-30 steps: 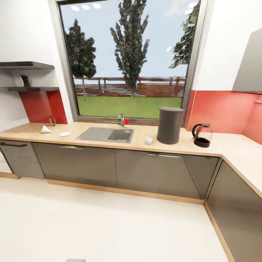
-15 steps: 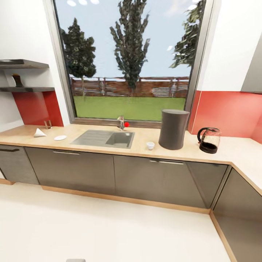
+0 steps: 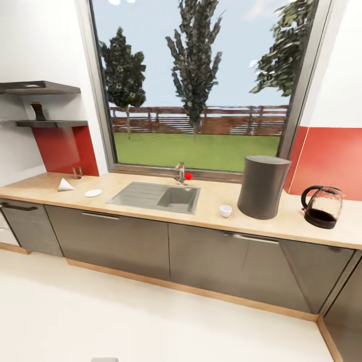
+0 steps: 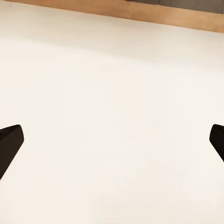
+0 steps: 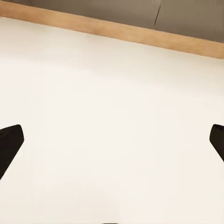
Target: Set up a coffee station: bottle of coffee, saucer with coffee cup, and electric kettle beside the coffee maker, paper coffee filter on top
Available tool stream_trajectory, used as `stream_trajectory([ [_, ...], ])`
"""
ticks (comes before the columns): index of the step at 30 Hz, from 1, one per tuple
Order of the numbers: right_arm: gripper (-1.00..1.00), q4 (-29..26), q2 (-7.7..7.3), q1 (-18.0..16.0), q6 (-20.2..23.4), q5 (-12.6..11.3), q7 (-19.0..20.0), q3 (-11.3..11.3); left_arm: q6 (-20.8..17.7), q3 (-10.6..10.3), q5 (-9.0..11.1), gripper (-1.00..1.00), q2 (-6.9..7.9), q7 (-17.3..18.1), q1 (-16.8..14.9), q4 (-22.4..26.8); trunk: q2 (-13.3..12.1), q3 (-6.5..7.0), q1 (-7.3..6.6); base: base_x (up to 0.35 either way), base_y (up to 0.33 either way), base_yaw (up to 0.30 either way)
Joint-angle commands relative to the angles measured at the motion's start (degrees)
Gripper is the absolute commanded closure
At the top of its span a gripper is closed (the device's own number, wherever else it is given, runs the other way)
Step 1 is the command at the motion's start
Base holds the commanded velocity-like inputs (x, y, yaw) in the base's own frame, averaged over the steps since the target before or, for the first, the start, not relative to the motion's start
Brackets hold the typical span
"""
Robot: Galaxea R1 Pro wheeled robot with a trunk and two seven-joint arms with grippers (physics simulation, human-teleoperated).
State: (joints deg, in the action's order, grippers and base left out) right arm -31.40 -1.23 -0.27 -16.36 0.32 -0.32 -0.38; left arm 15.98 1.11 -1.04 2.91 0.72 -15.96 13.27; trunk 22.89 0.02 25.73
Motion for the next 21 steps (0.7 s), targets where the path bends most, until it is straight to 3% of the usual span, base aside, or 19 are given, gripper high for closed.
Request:
stream_trajectory([
  [1,-1.00,0.02,0.00,0.00,-0.17,0.04,-0.03,-0.03,0.20,0.12,-0.11,-1.00,-0.01,0.07,-0.04,-0.09,0.03,-0.02,0.05,0.337,0.144,0.271],
  [21,-1.00,0.04,0.00,0.00,-0.17,0.04,-0.03,0.02,0.31,0.12,-0.10,-1.00,0.02,0.07,-0.04,-0.09,0.03,-0.02,0.05,0.312,0.192,0.277],
])
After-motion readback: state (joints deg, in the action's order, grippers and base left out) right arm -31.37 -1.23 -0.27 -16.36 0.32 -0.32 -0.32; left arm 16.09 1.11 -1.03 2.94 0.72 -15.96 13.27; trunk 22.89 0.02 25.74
